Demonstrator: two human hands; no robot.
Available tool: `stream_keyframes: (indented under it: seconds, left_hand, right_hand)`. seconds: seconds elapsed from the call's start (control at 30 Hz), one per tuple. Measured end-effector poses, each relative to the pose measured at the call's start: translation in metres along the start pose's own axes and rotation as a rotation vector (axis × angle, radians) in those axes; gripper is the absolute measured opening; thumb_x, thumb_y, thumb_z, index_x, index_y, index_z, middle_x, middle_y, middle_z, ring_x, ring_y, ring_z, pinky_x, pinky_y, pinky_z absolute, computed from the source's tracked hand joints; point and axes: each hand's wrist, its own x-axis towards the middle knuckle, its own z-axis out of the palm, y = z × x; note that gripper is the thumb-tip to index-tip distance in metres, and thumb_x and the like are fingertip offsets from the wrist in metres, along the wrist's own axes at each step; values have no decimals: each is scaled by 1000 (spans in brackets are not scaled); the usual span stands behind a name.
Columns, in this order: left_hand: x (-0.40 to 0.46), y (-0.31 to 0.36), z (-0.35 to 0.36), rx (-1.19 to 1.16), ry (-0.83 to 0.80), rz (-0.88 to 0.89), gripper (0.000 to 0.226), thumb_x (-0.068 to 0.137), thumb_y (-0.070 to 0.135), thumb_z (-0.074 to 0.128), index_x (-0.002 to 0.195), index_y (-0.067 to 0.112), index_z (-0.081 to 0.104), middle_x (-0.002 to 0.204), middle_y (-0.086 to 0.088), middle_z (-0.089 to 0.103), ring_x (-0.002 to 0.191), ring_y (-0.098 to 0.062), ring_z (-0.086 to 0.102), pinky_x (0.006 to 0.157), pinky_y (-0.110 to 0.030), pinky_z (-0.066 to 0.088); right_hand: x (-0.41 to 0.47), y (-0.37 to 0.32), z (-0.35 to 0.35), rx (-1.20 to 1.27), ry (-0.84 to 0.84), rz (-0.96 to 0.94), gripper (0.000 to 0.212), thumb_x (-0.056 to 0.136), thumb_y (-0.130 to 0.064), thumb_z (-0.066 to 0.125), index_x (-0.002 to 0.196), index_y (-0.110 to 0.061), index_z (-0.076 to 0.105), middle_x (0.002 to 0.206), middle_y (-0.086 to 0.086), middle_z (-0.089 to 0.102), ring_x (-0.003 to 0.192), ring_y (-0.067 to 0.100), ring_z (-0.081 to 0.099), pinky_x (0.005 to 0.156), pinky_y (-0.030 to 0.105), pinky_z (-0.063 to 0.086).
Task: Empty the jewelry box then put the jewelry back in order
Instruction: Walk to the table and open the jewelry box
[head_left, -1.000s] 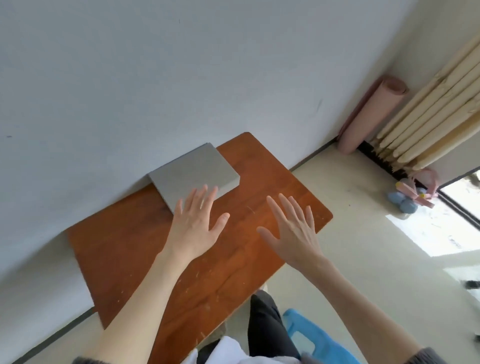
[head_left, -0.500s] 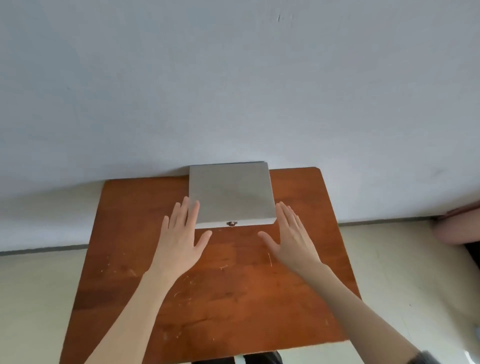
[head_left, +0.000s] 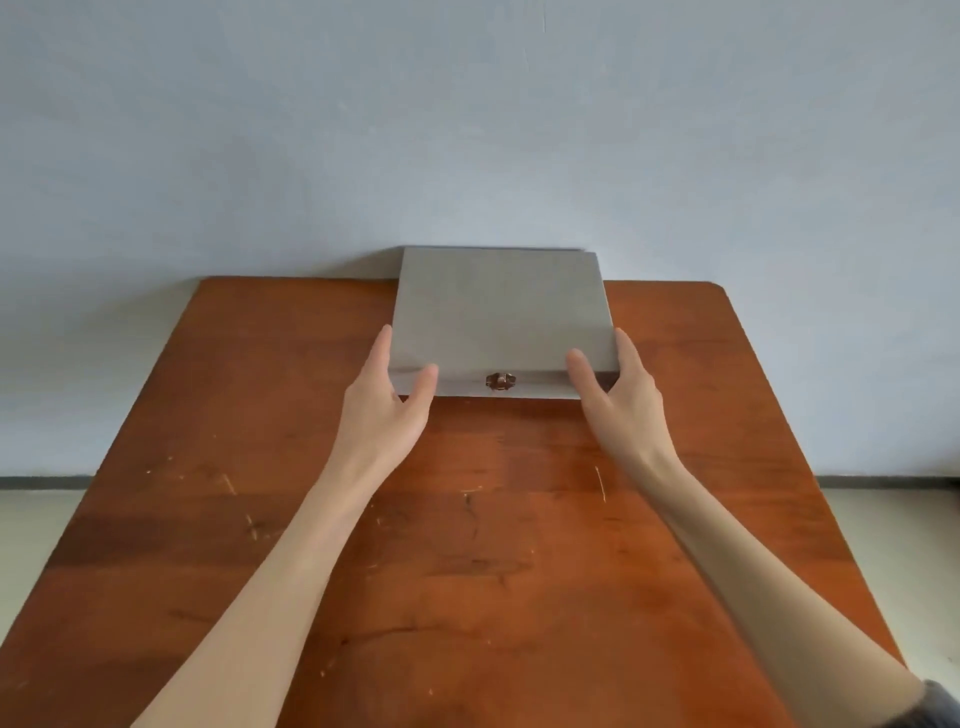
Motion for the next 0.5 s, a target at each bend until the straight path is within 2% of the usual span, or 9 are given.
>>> stream_keyframes:
  seconds: [0.03,0.17,0.23,0.33,0.4,0.5]
  left_hand:
    - [-3,-1,0,4,11,11,67,91,40,49,147,25,15,150,7,30,137,-11,30,111,-29,26]
    - [-36,-3,-3,39,28,39,66,91,41,48,147,24,17,149,5,34,136,-14,33,113,-38,28]
    - [-64,-5,-7,55,35,42,66,91,41,48,147,23,17,149,3,33,136,-16,33,112,-39,29]
    - [-104,-8,-12,84,48,46,66,91,41,48,147,22,16,151,2,29,137,-17,30,112,-38,27]
    - [-127,-12,-14,102,58,61,67,92,42,48,147,22,16,152,2,27,138,-18,29,112,-37,26]
    - [-157,-17,-12,127,101,86,66,92,42,47,147,21,16,151,1,28,133,-23,37,109,-36,29]
  right_hand:
    - [-3,0,1,4,8,-15,26,91,-37,51,114,-33,40,92,-30,49,82,-11,53,64,-2,38]
    - [-35,2,-3,25,26,-47,35,91,-38,51,122,-23,44,98,-17,53,90,6,53,76,20,42]
    - [-62,2,-7,13,21,-54,43,91,-37,52,127,-18,42,101,-15,52,94,8,51,80,24,43]
    - [-101,6,-11,-42,2,-73,50,90,-38,53,132,-16,36,123,-1,53,113,19,51,91,30,43]
    - [-121,10,-13,-58,8,-92,56,90,-38,53,136,-15,32,131,3,51,119,22,50,93,31,42]
    - [-148,21,-12,-78,54,-134,65,90,-40,54,143,-15,26,138,4,47,125,23,46,100,32,40]
